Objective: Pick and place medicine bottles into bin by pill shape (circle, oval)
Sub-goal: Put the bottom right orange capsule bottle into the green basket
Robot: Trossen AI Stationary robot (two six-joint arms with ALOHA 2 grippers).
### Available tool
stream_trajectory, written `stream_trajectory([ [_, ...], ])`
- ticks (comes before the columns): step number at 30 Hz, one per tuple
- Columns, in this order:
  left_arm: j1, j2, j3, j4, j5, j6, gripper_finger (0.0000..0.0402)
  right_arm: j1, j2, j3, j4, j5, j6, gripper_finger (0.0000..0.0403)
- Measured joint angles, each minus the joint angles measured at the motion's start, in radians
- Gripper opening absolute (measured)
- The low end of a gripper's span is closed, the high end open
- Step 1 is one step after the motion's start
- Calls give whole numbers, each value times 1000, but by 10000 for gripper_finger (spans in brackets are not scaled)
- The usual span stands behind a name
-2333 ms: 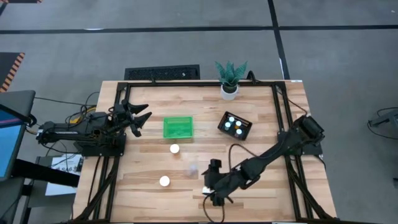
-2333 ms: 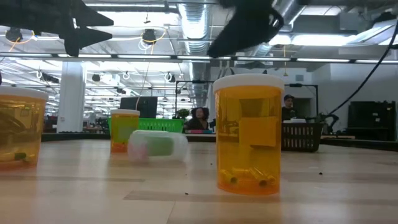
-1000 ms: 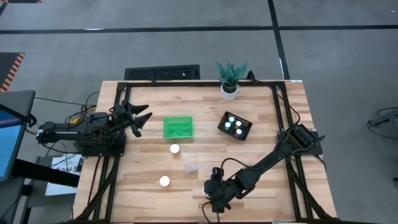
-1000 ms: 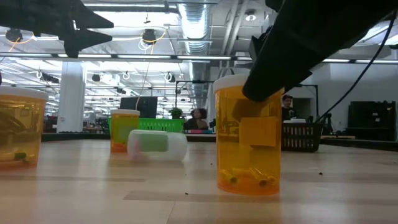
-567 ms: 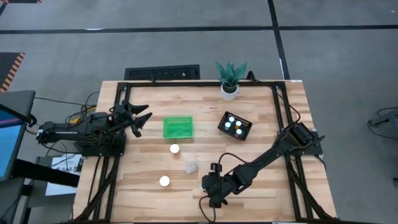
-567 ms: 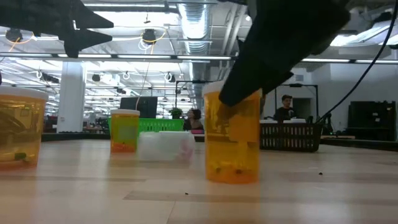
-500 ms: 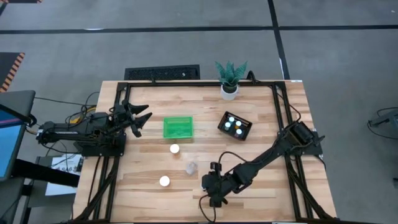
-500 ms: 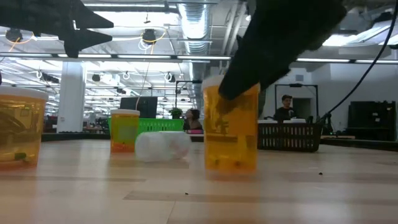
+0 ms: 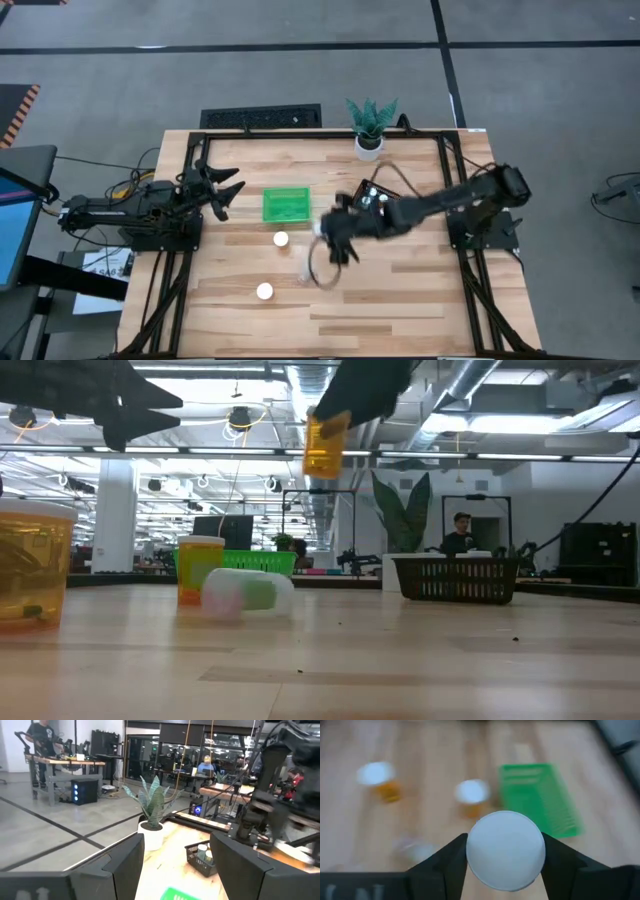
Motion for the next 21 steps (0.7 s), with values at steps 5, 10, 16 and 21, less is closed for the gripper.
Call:
stream_trajectory([
  [5,0,0,0,0,-29,12,220,-161,15,0,79,-100,-130,211],
  [10,0,0,0,0,-67,42,220,-281,94,5,191,-249,-172,229],
  [16,0,0,0,-17,-109,54,220,-344,214,80,183,-318,-212,224],
  [21,0,0,0,-20,-112,55,220,-345,305,188,134,-325,-269,223],
])
